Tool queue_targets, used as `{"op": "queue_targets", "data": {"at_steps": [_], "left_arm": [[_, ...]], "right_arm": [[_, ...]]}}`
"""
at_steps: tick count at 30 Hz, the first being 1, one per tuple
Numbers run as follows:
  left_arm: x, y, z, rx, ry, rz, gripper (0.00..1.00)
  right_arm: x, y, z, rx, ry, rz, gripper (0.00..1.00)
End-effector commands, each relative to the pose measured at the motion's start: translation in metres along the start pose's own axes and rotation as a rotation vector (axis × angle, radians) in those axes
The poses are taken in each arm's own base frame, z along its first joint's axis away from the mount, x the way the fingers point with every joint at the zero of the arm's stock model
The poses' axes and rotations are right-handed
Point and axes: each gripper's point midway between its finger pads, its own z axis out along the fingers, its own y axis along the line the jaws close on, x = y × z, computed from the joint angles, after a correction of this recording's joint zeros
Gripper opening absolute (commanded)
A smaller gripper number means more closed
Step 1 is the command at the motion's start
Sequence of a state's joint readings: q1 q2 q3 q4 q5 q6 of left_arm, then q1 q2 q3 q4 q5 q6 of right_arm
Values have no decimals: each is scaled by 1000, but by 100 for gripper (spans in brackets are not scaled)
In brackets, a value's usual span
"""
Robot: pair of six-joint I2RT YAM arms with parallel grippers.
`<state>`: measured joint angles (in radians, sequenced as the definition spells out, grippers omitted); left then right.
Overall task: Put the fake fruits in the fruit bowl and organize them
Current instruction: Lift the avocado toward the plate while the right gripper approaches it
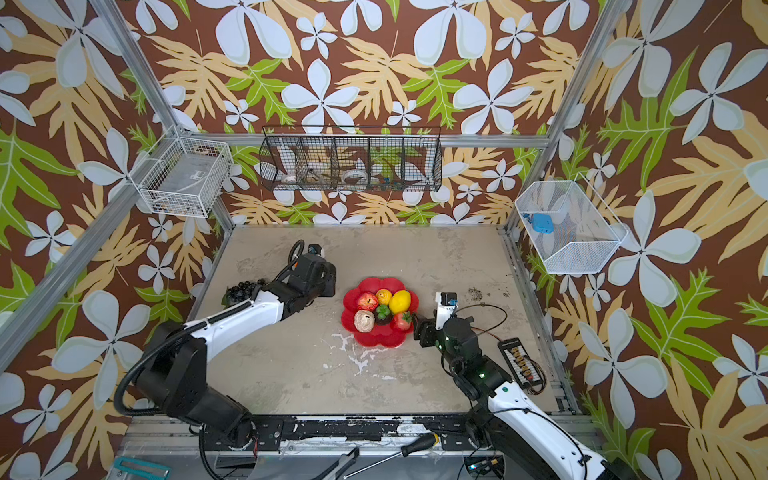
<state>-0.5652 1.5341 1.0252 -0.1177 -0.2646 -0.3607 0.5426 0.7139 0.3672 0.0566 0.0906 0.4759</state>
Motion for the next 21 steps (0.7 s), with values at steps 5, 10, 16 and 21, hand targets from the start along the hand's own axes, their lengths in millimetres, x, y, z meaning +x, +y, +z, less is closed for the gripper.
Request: {"op": "queue_targets", "data": {"at_steps": [5,10,16,21], "left_arm": [[0,-76,-57,214,-172,172,49],[24,-120,-85,347,-225,331,49],[61,-156,-107,475,-258,479,50],[77,-169,-117,544,-287,532,50]], "right_arm": [[-12,32,-6,-127,75,76,71],[-27,55,-16,-225,95,116,71],[-28,85,-24,-375,160,178,71],[-18,105,-28,-460,220,212,73]]}}
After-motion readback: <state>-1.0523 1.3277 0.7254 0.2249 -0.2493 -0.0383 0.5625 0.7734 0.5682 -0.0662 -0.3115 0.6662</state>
